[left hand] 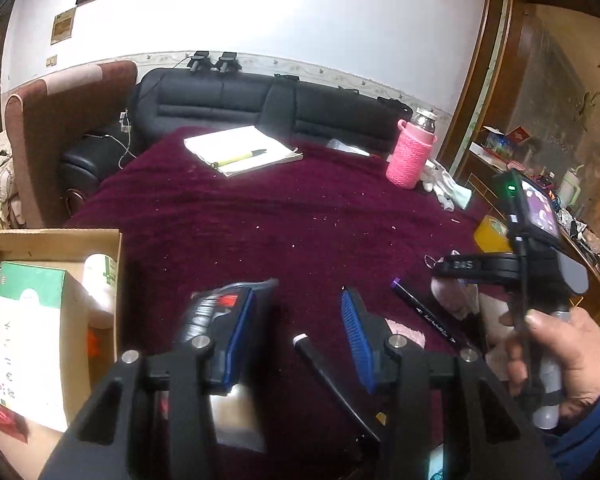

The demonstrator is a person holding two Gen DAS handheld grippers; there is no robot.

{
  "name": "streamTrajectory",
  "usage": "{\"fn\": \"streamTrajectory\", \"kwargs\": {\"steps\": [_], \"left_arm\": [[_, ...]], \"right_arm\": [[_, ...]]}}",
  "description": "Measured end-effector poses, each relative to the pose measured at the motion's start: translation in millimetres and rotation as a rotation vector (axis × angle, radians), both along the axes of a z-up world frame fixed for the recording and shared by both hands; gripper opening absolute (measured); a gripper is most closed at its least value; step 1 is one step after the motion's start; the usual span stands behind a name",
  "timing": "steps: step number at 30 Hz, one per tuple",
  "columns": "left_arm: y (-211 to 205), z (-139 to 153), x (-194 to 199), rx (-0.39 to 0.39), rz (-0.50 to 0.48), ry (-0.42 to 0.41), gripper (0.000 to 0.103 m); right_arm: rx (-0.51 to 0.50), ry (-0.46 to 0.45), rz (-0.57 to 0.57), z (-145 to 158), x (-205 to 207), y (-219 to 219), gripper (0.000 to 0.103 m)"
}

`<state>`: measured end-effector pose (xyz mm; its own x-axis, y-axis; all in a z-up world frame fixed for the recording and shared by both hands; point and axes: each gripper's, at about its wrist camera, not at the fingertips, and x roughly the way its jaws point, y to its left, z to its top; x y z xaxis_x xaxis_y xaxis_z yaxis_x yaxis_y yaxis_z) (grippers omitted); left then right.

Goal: Organize objects
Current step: 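Grasp the black snack bag with left tool while right tool grasps clear cartoon pencil case, then lift the snack bag and pencil case and carry both toward the cardboard box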

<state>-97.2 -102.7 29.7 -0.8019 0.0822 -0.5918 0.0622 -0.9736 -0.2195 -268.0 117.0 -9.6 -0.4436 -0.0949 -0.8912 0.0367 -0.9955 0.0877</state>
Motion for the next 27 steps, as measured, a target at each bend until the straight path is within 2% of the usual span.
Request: {"fn": "streamTrajectory", "kwargs": {"steps": [2, 4, 7, 11, 14, 17, 21, 23, 24, 26, 27], "left_arm": [[-0.6, 0.6, 1.0, 0.003, 0.001, 0.004, 0.044], [-1.4, 0.7, 1.4, 0.004, 0.000, 0.007, 0.044], [0.2, -0.1, 0.6, -0.002, -0.005, 0.001, 0.044], [-5.0, 1.6, 0.9, 0.030, -0.006, -0.010, 0.044], [-18.0, 6.7, 4.5, 0.063, 0.030, -0.005, 0.044], [-28.6, 5.6, 3.4, 0.078, 0.058, -0.029, 0.045], [-32.5, 1.5, 0.8, 0.067, 0.076, -0.052, 0.047], [-32.3, 1.0, 0.1, 0.060, 0.078, -0.055, 0.050], [-32.3, 0.3, -0.4, 0.056, 0.080, -0.058, 0.051], [-32.7, -1.3, -1.6, 0.046, 0.086, -0.067, 0.051], [-33.0, -1.6, -1.8, 0.046, 0.086, -0.069, 0.051]], "right_arm": [[-0.031, -0.008, 0.066, 0.7, 6.0, -4.2, 0.070], [-0.065, -0.017, 0.116, 3.7, 10.6, -7.0, 0.070], [-0.098, -0.048, 0.027, 2.4, 6.7, 3.4, 0.076], [-0.072, -0.052, -0.067, -2.8, 2.1, 11.4, 0.077], [-0.001, -0.055, -0.082, -4.9, -1.4, 9.0, 0.082], [0.010, -0.072, -0.125, -9.0, -6.0, 14.0, 0.086], [0.018, -0.024, -0.132, -11.2, -7.1, 10.7, 0.087], [0.076, 0.004, -0.077, -10.5, -6.8, -1.5, 0.086], [0.071, 0.014, -0.031, -10.3, -5.6, -8.1, 0.085], [-0.001, 0.028, 0.093, -9.9, -0.7, -22.4, 0.085], [0.038, 0.043, 0.116, -9.1, 2.7, -28.4, 0.085]]}}
